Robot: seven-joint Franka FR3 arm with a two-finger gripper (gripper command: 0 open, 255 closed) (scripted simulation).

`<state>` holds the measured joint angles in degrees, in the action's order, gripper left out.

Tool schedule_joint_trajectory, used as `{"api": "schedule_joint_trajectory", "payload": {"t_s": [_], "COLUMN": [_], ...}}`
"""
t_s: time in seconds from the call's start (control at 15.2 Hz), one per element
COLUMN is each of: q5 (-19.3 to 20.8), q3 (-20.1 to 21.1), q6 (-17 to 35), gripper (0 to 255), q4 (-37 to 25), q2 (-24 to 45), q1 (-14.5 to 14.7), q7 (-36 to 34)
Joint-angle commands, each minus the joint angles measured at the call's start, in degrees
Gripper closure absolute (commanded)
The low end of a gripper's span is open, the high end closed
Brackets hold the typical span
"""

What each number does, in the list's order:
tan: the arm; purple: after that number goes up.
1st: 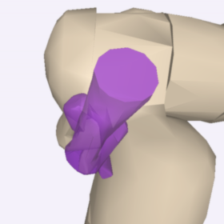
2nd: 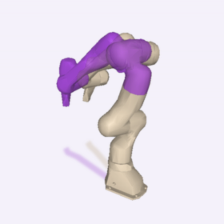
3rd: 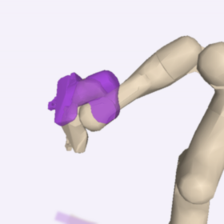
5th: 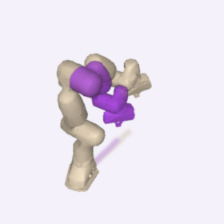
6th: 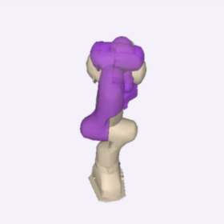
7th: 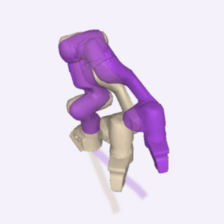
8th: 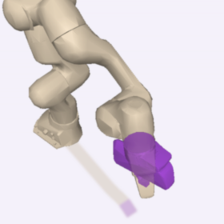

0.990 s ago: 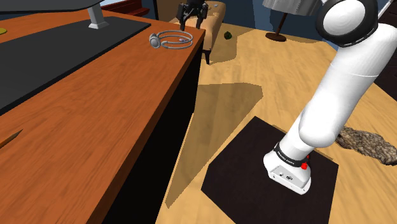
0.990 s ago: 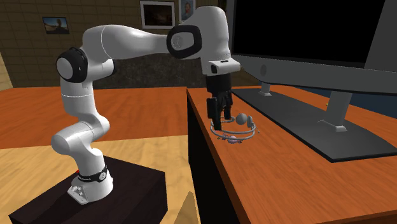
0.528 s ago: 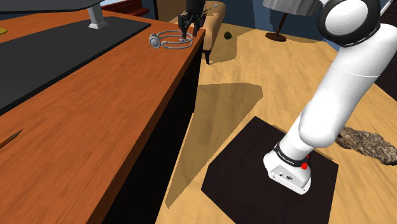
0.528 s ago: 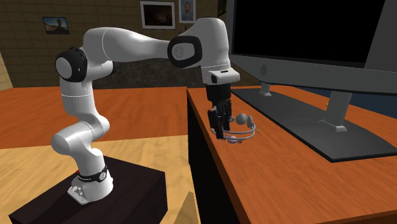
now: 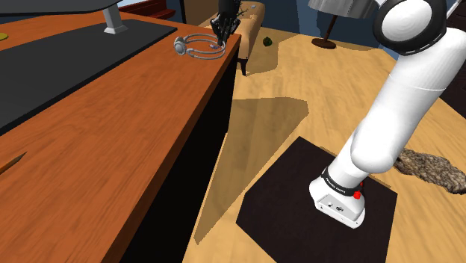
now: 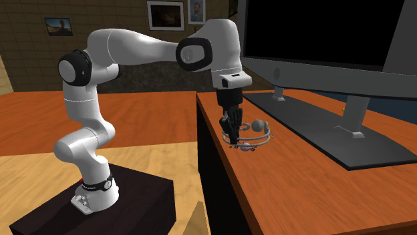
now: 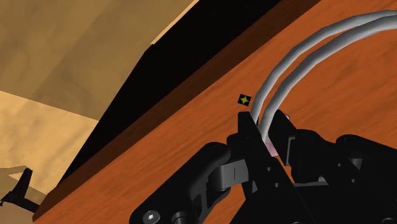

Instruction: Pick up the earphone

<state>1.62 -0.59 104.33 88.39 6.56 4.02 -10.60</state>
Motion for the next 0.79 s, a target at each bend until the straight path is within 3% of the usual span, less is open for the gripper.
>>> {"api": "schedule_joint_trajectory", "payload": {"t_s": [0.0,0.73], "q5": [-0.01,-0.08], "q3": [-0.01,0.00], "q6": [0.15,-9.32], "gripper": [255,255], "q4": [0.08,-11.91], "q2": [0.09,2.60], "q1": [-0.01,0.00], "q7": [0.02,0.27]}}
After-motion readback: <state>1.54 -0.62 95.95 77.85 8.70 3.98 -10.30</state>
